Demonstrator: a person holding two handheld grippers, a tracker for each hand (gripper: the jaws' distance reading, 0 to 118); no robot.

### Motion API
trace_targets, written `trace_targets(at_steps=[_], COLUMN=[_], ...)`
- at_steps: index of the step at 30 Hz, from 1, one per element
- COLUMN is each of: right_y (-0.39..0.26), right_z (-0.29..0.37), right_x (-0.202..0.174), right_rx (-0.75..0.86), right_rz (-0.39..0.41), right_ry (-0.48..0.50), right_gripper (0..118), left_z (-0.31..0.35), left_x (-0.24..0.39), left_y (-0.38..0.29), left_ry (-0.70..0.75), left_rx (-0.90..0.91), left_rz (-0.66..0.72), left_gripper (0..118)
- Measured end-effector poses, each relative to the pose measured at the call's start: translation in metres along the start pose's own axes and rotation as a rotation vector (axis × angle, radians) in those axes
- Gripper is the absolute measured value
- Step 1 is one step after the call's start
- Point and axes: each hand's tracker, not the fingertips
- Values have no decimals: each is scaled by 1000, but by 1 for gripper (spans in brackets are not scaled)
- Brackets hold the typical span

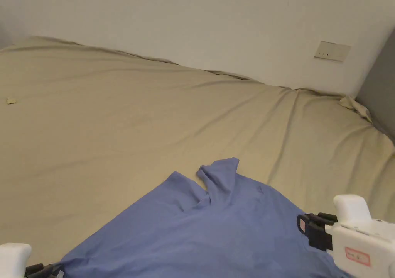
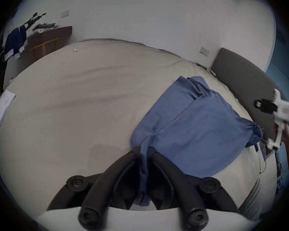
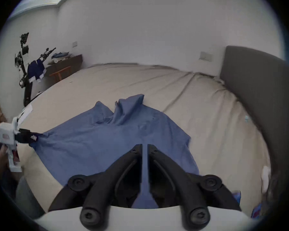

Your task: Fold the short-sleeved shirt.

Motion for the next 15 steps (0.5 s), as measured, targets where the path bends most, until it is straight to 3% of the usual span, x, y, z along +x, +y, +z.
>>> trace_targets(at_steps=[2, 6, 8, 15], right_y=[45, 104, 119, 124], right_z=[-54, -147, -190, -283], right_x=[17, 30, 31, 43], right_rx=[-122, -334, -397, -554], right_rz=[73, 284, 335, 297], right_ry=[58, 95, 48, 4], right_gripper=[113, 118, 118, 117], left_z=[0, 0, -1, -5], left_x=[1, 4, 3, 5], left_y=[1, 3, 3, 9], left_ry=[-15, -1, 1, 26], left_rx=[-9, -19, -26, -46], left_rz=[14, 4, 13, 13], left_gripper=[6, 6, 6, 6])
